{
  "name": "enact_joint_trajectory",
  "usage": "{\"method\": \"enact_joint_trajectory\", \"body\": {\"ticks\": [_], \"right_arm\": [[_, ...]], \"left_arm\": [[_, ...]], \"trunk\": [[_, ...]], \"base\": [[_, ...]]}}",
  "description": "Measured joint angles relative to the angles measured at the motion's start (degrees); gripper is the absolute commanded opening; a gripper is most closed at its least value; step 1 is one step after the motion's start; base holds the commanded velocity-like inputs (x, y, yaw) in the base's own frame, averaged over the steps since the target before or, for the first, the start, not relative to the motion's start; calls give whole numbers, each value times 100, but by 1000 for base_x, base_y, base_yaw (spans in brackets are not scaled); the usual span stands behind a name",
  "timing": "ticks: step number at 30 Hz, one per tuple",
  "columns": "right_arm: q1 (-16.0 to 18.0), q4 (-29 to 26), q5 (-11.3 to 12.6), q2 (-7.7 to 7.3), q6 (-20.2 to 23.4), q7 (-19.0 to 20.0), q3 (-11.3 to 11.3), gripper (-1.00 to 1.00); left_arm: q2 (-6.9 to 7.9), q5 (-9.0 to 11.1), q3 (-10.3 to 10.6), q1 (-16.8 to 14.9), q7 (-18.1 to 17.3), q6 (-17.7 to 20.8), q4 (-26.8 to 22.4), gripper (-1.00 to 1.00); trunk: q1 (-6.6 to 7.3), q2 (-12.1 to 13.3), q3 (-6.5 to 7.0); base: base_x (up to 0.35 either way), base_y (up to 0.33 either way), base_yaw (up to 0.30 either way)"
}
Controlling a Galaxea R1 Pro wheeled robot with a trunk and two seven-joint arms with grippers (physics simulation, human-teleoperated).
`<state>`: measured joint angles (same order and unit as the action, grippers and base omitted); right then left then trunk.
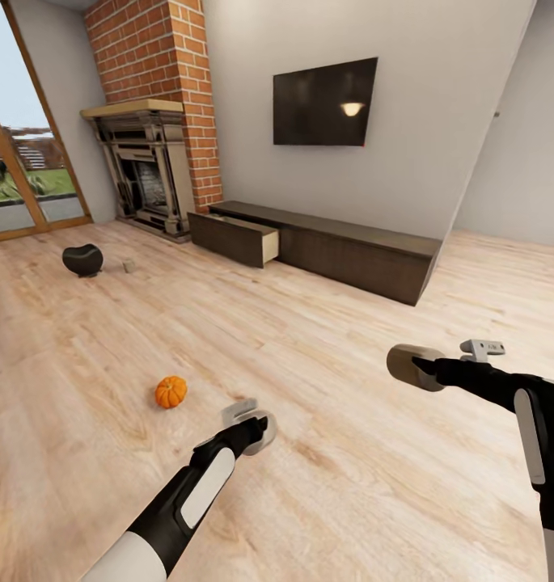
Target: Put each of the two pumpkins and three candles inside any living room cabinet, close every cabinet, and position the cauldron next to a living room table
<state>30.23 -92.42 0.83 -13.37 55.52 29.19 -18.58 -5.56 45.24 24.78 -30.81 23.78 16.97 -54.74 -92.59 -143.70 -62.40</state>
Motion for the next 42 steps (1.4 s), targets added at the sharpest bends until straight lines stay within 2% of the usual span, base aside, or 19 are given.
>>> {"method": "enact_joint_trajectory", "body": {"ticks": [8,28,34,42], "right_arm": [[-8,0,0,1,-12,1,-4,-100],[-11,0,1,9,-22,-25,30,-100],[-9,0,14,18,-19,-25,202,-100],[-4,0,-5,19,-22,-26,253,-100]], "left_arm": [[2,-6,-12,-1,-179,25,41,-100],[-7,-61,-3,-1,-194,-24,162,-100],[-8,-65,-3,-6,-194,-34,167,-100],[-8,-56,-3,-2,-196,-35,170,-100]], "trunk": [[0,0,0],[0,0,0],[0,0,0],[0,0,0]], "base": [[302,-162,0],[320,-119,0],[323,-111,0],[326,-98,0]]}}
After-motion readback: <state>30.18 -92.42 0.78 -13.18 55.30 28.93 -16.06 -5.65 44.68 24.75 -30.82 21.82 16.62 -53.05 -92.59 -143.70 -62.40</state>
